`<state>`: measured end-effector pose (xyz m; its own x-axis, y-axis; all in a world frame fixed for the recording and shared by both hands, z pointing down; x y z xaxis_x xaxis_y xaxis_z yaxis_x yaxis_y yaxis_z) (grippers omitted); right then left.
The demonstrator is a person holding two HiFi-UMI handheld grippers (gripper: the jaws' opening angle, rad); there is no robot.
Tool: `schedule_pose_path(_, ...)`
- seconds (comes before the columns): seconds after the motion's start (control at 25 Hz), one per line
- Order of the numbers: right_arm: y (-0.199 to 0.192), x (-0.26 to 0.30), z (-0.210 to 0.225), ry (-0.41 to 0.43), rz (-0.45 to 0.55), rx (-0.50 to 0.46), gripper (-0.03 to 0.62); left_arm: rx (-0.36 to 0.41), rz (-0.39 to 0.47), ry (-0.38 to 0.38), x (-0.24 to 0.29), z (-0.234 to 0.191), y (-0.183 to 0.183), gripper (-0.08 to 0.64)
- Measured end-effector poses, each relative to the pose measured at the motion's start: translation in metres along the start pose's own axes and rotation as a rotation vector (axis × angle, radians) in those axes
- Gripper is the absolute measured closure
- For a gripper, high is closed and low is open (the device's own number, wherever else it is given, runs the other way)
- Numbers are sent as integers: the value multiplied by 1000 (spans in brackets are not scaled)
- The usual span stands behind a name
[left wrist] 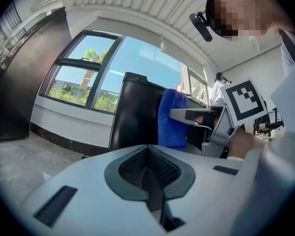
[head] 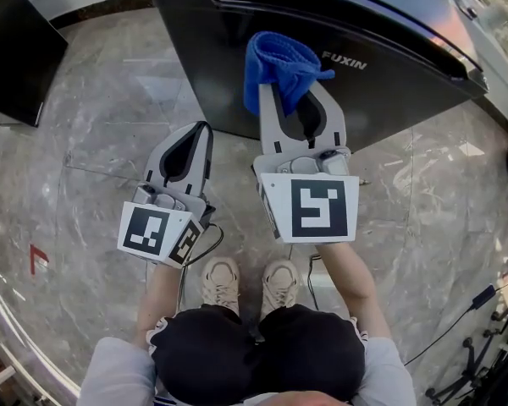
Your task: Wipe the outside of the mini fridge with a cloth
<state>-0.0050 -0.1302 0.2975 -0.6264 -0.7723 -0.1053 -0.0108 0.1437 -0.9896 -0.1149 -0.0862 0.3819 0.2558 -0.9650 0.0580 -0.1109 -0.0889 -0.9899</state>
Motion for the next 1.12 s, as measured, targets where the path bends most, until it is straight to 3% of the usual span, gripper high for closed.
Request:
schedule_pose_path(0.16,-6,-31,26,-45,-57,-27,512,3,-5,-2,0,2,0,555)
schedule_pose_path(1.12,-13,-179,177,-556,-106,-4,512,19,-18,-30,0,11,-3,555)
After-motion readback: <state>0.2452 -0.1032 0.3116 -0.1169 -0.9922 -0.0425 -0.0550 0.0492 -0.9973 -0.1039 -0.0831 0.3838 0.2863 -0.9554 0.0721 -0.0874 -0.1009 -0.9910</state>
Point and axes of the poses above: the fingertips, and each gripper's own axes: x forward along the fingers, z to its right, y out of its top, the point moved 3 cm from there along -x, backward along the fingers, and after that the axes turned 14 degrees about y, right-handed, at the moved point
